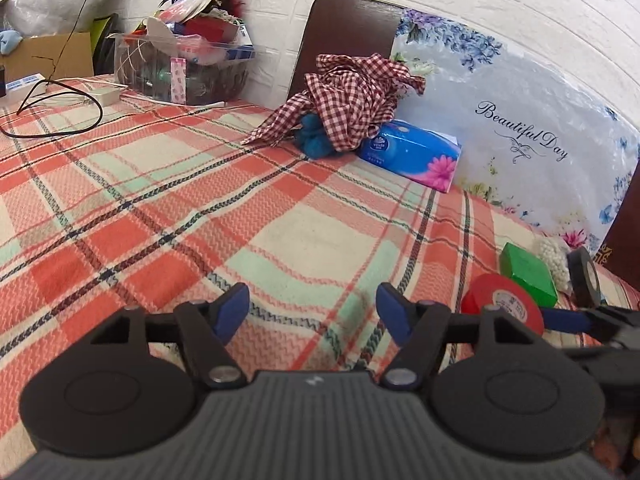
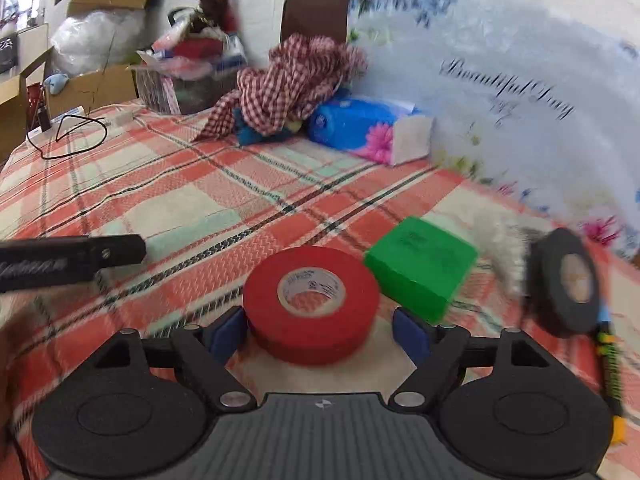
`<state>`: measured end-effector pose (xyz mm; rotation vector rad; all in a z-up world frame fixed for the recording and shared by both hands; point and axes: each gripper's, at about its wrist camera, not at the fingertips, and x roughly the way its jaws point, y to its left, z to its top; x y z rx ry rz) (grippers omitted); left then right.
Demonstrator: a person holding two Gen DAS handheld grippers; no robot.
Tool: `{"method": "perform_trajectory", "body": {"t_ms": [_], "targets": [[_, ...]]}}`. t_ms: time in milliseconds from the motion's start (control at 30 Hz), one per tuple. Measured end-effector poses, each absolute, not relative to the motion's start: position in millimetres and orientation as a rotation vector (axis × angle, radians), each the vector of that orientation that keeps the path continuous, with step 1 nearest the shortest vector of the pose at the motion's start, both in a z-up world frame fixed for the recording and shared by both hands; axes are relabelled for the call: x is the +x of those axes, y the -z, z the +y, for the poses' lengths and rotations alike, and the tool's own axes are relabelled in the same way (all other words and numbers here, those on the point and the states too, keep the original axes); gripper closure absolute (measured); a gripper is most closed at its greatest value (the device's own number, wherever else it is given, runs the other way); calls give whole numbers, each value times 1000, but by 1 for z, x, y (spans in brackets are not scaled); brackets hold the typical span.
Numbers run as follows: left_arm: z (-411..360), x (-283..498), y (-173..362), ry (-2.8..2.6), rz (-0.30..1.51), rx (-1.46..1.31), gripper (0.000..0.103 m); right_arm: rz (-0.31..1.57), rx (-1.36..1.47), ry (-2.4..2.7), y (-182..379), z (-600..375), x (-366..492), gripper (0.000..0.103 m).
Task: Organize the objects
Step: 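Grasp the red tape roll with the left tool, then drop the red tape into the brown box with the left tool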
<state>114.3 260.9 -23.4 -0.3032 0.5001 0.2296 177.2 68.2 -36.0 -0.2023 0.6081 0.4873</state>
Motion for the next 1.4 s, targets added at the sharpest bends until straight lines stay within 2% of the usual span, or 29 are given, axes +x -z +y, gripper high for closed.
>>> {"method": "perform_trajectory", "body": {"t_ms": [33,233,433,567,633,733,967,1067,1133,1200,1333,1400], "targets": [[258,111,22,-230,500,-299,32,606,-206,-500,35,70,178,31],[257,107,22,-229,508,-285,31,597,-255,-500,35,36,129,31],[247,108,22,-241,530,-221,29,586,-222,-262,38,-84,28,31],[220,114,20,-256,596,-73,29,633,-66,-15,34,-181,-22,29],[196,107,11,-198,612,-100,31,637,-5,48,31,-209,-41,25],[132,87,-10,6,615,-161,31,623,44,57,31,-231,-64,25],[-56,59,-31,561,854,-108,33,598,-42,21,33,-220,-71,25],[-111,54,-30,664,937,-56,37,605,-19,21,34,-221,-67,27],[-135,52,-24,673,964,9,45,604,3,14,35,-225,-66,28],[-146,56,-19,676,988,14,49,601,21,11,36,-229,-65,28],[-149,63,-7,677,1035,-4,66,611,25,11,37,-230,-57,27],[-143,65,-5,671,1039,-47,71,615,6,7,39,-228,-51,31]]}}
